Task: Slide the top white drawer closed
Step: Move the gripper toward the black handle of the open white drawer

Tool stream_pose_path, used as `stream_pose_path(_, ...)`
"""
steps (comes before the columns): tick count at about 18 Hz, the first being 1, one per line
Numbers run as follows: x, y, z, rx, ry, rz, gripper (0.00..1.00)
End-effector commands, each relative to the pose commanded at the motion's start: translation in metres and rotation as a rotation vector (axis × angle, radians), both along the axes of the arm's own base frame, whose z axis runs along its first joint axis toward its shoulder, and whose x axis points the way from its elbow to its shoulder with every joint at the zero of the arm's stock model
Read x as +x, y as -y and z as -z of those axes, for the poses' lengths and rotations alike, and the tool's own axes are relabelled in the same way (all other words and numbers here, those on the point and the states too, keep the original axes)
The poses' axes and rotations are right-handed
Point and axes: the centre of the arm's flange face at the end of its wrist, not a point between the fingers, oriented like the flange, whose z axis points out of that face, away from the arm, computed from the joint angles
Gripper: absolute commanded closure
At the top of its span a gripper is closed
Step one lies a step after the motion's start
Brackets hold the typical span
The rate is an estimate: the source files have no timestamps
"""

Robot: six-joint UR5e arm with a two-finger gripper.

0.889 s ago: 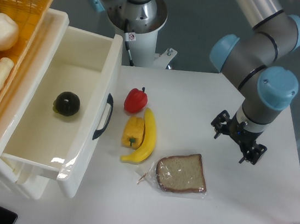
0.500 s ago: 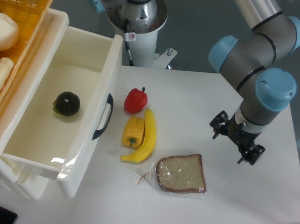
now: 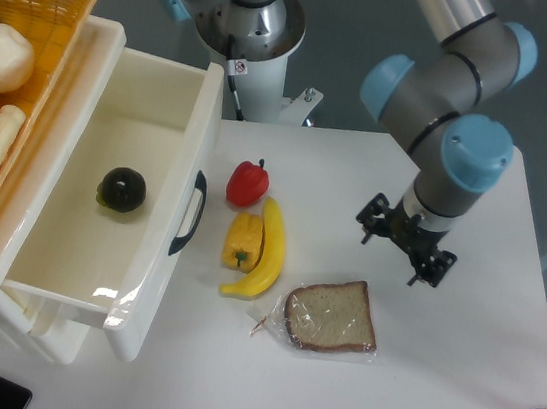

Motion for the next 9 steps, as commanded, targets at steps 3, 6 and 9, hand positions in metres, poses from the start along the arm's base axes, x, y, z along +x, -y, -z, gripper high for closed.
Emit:
stream_pose_path(3, 0.005, -0.008, -0.003, 0.059, 0.035, -0.038, 0.01)
stream_pose_path(6, 0.019, -0.021, -0.007, 0.086, 0.068, -0.103, 0.29)
stream_pose_path(9, 0.041, -0.041, -0.010, 0.088, 0.098, -0.177, 0.65)
